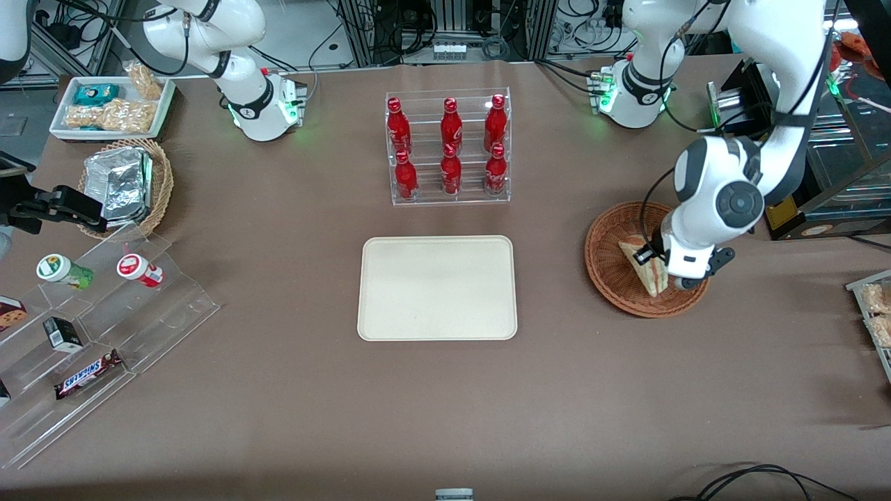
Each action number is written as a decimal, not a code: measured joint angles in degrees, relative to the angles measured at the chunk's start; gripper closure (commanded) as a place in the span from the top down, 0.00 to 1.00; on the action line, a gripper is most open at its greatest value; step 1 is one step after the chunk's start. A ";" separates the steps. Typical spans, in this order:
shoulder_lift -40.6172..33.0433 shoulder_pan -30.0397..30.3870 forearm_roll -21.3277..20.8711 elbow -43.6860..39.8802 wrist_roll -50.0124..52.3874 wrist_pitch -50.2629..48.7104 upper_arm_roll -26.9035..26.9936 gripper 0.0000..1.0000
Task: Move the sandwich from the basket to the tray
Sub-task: 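Carry the sandwich over the cream tray and lower it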
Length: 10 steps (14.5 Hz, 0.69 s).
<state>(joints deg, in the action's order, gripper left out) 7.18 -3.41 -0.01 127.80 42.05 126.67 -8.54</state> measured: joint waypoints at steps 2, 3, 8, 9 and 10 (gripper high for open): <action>-2.79 -6.78 0.00 -4.48 1.19 -6.20 -0.27 0.00; -3.31 -10.82 -0.04 -7.65 2.31 -8.68 -0.45 0.00; 7.17 -28.25 -0.16 -22.16 5.19 -10.49 -0.61 0.02; 11.08 -30.58 -0.80 -25.50 7.10 -10.46 -0.54 0.03; 15.10 -32.36 -2.47 -29.00 9.92 -10.46 -0.50 0.03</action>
<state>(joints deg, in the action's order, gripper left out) 22.28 -35.78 -2.48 98.80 51.97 116.21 -9.04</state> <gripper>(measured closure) 0.850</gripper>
